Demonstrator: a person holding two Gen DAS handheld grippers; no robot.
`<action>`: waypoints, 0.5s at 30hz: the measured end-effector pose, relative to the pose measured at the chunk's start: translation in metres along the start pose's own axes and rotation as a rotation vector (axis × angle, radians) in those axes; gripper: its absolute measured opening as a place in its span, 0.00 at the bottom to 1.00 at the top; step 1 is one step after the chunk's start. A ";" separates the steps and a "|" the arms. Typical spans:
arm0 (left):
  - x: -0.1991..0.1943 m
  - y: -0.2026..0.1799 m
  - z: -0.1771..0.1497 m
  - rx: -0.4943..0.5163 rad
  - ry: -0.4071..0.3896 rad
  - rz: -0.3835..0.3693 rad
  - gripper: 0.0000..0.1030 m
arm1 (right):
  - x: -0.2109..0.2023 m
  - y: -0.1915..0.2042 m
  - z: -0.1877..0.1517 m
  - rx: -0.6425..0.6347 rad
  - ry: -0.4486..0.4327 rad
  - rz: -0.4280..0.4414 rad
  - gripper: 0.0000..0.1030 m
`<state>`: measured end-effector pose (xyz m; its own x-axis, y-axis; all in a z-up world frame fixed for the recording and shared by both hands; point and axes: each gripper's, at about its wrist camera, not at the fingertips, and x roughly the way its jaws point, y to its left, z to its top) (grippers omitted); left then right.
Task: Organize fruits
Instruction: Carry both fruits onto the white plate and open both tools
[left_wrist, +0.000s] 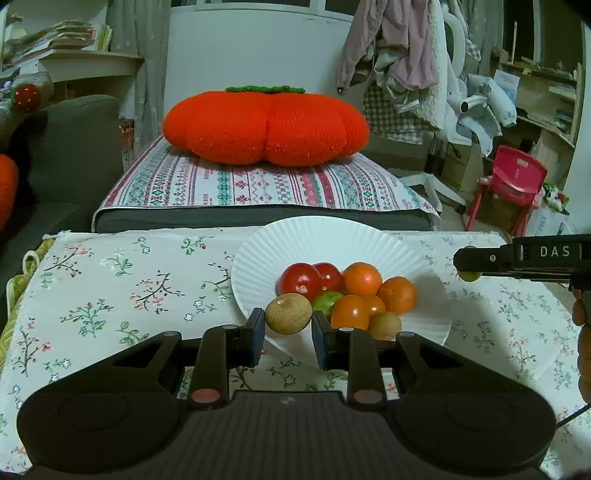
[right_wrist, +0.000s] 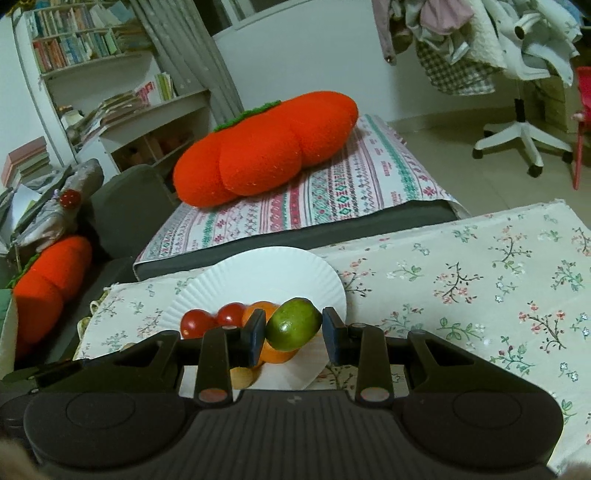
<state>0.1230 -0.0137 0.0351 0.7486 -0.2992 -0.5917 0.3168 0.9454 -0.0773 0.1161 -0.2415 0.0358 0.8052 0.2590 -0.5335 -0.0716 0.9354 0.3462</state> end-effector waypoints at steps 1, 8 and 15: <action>0.002 -0.001 0.000 0.003 0.002 -0.003 0.03 | 0.002 -0.001 0.000 0.000 0.003 0.000 0.29; 0.014 -0.007 -0.002 0.045 0.012 -0.023 0.03 | 0.015 0.004 -0.007 -0.037 0.027 -0.006 0.29; 0.023 -0.006 -0.003 0.063 0.019 -0.023 0.03 | 0.029 -0.008 -0.005 0.008 0.043 0.015 0.29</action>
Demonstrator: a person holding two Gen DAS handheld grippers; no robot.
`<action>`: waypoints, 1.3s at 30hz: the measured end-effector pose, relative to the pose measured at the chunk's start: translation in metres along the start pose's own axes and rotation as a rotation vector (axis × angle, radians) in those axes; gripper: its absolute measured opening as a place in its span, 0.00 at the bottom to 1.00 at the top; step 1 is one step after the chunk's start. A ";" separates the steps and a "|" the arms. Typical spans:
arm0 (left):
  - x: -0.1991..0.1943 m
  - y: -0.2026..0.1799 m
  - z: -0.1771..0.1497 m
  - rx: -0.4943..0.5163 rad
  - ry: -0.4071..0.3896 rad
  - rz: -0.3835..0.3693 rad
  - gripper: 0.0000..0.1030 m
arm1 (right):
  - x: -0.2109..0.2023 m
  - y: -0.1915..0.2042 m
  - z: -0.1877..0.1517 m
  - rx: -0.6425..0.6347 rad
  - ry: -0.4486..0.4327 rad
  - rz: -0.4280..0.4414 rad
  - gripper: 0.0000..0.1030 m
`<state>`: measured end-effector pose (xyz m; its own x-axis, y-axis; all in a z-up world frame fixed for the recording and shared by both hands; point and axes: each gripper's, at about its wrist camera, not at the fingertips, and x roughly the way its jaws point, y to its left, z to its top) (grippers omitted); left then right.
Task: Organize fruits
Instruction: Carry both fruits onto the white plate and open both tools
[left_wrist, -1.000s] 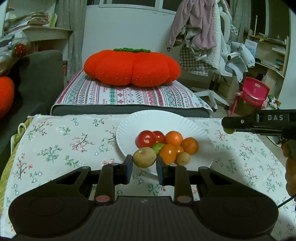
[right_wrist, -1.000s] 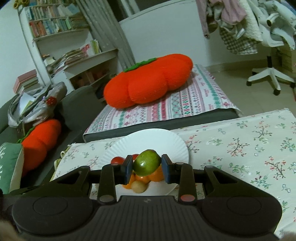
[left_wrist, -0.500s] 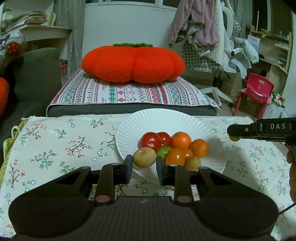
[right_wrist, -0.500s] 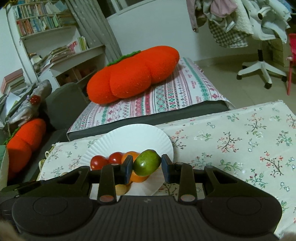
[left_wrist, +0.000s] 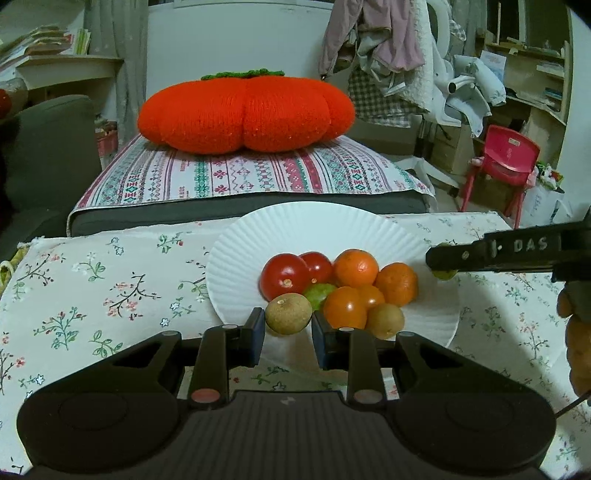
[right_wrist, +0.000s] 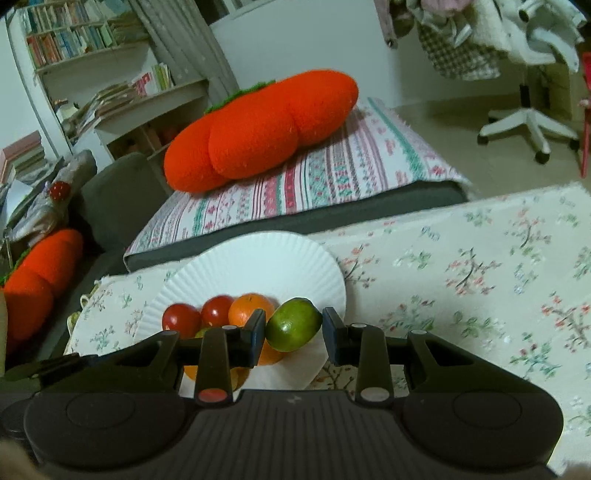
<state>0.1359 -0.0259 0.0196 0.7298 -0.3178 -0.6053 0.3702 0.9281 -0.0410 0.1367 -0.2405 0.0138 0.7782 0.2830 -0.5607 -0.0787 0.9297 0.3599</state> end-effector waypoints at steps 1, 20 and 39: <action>0.000 -0.001 0.000 0.007 -0.001 0.000 0.03 | 0.003 0.001 -0.001 -0.005 0.007 -0.002 0.29; -0.001 -0.009 -0.002 0.059 0.001 0.000 0.14 | 0.003 -0.011 0.002 0.151 -0.001 0.062 0.32; -0.011 -0.008 0.000 0.007 0.011 -0.018 0.21 | 0.008 -0.017 -0.001 0.279 0.060 0.201 0.36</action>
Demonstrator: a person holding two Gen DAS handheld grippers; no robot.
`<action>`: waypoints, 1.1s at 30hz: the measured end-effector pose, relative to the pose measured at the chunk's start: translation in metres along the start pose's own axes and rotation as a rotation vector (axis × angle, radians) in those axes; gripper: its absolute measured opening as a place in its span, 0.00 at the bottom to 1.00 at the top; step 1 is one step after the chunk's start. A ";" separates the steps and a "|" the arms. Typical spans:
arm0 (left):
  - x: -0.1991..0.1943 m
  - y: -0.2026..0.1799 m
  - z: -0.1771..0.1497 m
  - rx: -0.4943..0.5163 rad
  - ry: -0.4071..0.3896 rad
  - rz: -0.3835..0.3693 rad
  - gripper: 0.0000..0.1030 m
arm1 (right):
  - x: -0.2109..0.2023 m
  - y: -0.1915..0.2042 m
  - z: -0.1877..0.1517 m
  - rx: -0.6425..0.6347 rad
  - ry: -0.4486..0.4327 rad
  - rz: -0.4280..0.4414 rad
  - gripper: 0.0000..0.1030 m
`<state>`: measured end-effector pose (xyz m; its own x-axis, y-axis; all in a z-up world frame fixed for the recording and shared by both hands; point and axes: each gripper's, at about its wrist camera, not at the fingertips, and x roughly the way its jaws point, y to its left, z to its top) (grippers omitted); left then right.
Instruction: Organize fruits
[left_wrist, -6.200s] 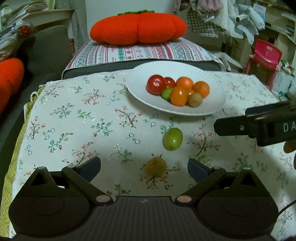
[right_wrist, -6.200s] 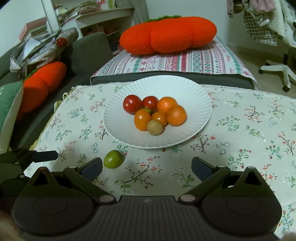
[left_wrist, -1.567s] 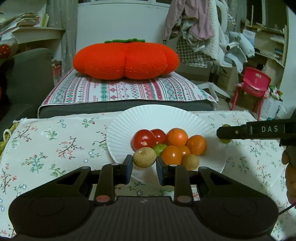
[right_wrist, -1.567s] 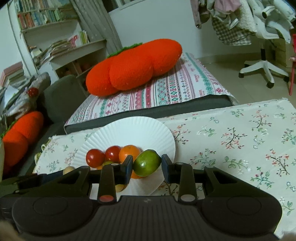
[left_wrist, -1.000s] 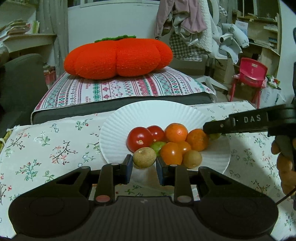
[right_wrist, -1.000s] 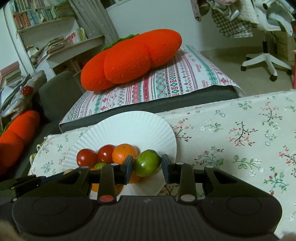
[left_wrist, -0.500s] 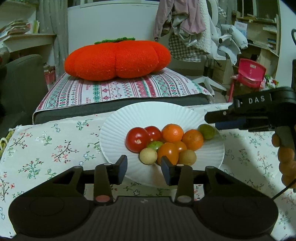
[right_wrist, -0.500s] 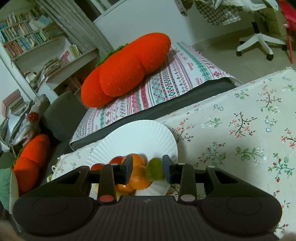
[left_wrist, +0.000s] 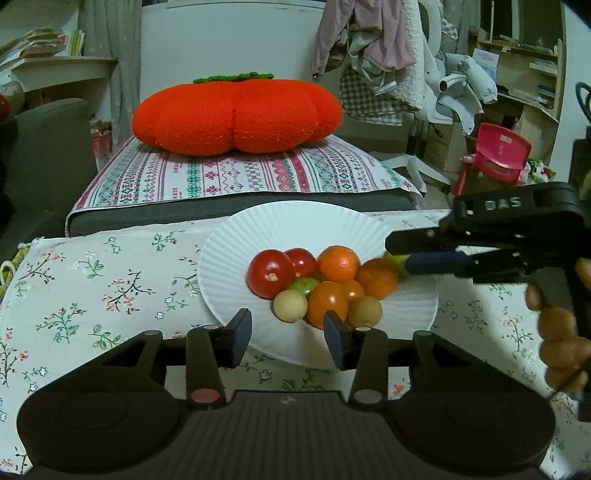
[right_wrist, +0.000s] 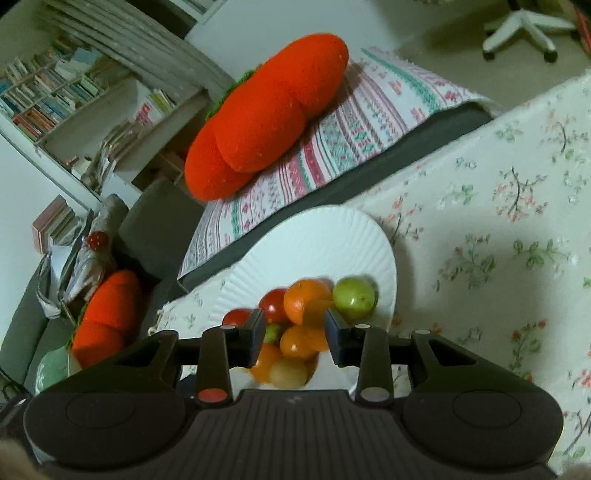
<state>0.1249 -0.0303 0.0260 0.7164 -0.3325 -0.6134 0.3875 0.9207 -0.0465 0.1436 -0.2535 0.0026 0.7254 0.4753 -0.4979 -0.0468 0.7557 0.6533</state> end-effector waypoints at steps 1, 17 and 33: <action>-0.001 -0.001 -0.001 0.002 0.000 -0.003 0.21 | 0.000 0.000 0.000 -0.019 -0.015 -0.027 0.37; -0.008 0.000 0.003 -0.032 -0.003 0.026 0.33 | -0.009 0.005 0.005 -0.016 -0.038 -0.062 0.56; -0.031 -0.009 0.003 -0.076 0.057 0.133 0.79 | -0.059 0.057 -0.013 -0.240 -0.063 -0.213 0.95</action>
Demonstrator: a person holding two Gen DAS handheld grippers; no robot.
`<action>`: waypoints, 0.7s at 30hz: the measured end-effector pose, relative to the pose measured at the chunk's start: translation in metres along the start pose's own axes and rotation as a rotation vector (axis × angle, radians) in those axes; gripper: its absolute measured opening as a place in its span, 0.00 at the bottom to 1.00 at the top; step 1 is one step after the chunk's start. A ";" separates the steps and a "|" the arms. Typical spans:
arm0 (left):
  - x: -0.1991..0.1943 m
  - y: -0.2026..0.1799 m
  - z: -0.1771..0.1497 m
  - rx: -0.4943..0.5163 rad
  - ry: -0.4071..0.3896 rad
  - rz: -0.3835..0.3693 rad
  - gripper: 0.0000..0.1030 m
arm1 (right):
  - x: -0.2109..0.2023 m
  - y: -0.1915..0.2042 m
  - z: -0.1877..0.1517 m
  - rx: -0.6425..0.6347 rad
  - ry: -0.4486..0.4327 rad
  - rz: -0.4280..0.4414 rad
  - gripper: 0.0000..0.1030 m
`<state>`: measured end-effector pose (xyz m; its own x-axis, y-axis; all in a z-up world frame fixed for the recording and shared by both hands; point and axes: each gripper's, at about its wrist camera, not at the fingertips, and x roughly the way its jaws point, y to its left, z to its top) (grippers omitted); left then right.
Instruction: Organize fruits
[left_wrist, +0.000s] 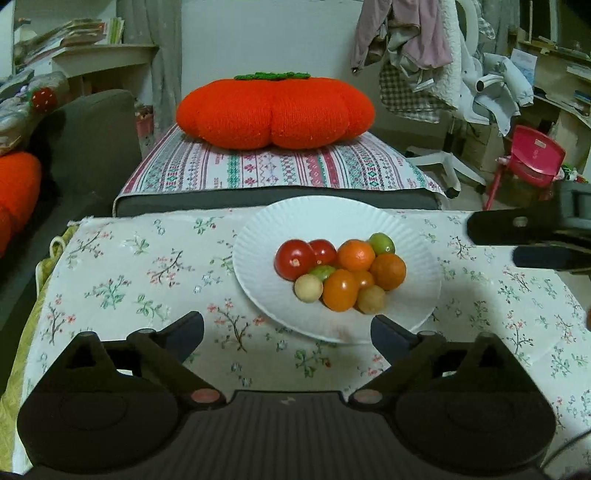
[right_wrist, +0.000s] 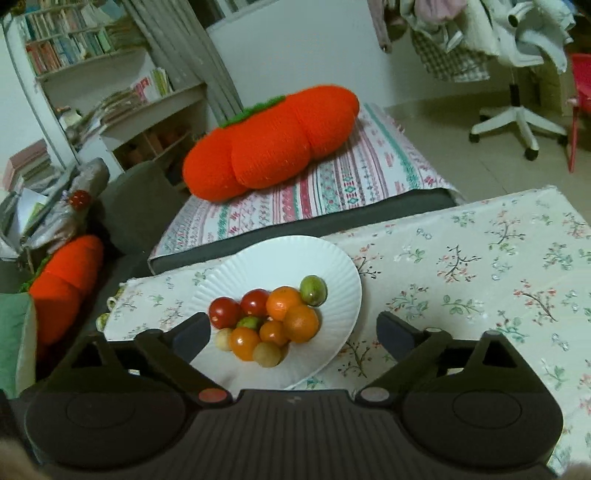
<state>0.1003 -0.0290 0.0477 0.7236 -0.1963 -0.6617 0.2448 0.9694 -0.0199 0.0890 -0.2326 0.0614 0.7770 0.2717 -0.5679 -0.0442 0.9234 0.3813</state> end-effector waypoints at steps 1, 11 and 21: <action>-0.002 0.000 -0.002 -0.002 0.006 0.000 0.79 | -0.004 0.000 -0.002 0.005 -0.001 0.007 0.96; -0.044 -0.001 -0.019 -0.013 -0.033 0.070 0.84 | -0.047 0.022 -0.031 -0.095 -0.055 -0.035 1.00; -0.082 0.000 -0.050 -0.044 -0.042 0.102 0.84 | -0.077 0.044 -0.065 -0.176 -0.061 -0.012 1.00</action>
<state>0.0087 -0.0055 0.0650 0.7696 -0.1017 -0.6303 0.1410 0.9899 0.0124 -0.0134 -0.1949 0.0744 0.8148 0.2479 -0.5240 -0.1392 0.9612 0.2382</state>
